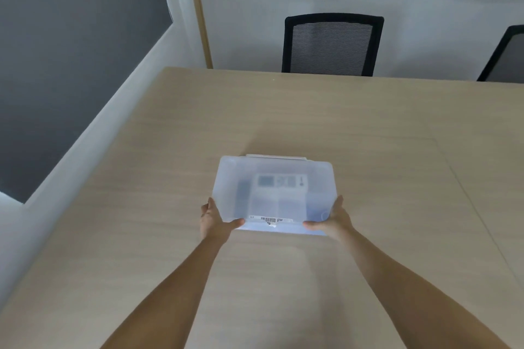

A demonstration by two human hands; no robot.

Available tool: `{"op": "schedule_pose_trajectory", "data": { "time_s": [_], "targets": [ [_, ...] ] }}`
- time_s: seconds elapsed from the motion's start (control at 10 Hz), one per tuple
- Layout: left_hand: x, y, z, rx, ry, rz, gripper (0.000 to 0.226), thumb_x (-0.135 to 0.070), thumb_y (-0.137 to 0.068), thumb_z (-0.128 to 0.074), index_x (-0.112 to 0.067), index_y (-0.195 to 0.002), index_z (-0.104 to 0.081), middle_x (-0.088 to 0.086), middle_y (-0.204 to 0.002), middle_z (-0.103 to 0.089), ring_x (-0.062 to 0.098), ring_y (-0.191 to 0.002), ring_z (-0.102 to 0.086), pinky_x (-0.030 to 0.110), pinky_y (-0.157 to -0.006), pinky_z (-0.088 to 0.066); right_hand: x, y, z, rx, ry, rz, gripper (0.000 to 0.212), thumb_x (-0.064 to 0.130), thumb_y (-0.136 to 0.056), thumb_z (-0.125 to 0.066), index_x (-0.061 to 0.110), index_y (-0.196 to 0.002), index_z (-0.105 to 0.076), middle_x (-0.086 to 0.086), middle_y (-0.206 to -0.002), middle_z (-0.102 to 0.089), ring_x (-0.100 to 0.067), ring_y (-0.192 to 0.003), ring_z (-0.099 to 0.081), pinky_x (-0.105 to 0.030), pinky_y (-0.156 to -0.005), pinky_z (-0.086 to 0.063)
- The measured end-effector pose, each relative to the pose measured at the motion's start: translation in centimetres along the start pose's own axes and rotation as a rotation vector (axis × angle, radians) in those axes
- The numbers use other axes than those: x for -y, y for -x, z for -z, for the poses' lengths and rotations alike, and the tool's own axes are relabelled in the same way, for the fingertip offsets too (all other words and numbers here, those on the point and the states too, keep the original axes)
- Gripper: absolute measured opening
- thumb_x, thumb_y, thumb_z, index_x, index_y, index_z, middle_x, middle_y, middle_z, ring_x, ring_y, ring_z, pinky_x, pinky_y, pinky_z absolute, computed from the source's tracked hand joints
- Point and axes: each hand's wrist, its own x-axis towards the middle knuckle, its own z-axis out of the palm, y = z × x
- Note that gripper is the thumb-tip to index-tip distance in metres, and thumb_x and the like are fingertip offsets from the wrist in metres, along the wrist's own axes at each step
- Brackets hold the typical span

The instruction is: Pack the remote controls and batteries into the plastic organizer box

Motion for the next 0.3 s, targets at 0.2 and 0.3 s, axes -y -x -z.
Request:
{"op": "schedule_pose_trajectory", "data": {
  "time_s": [0.2, 0.3],
  "targets": [
    [-1.6, 3.0, 2.3, -0.013, -0.087, -0.055, 0.104, -0.043, -0.062, -0.084, -0.008, -0.143, -0.027, 0.013, -0.144, -0.034, 0.034, -0.127, -0.043, 0.043, -0.094, -0.045, 0.6, 4.2, 1.3, -0.090, -0.003, 0.064, 0.129, 0.031, -0.054, -0.089, 0.008, -0.146, -0.002, -0.015, -0.143, -0.034, -0.029, -0.131, -0.038, -0.033, -0.095, -0.041],
    [-3.8, 6.7, 3.8, -0.248, -0.159, -0.188, 0.121, -0.056, -0.065, -0.078, -0.015, -0.152, -0.005, 0.016, -0.158, -0.001, 0.035, -0.141, -0.022, 0.047, -0.109, -0.031, 2.5, 7.4, 3.5, -0.258, 0.122, 0.256, 0.127, 0.048, -0.056, -0.082, 0.010, -0.146, -0.001, -0.019, -0.146, -0.026, -0.035, -0.136, -0.027, -0.047, -0.108, -0.035]
  ]
}}
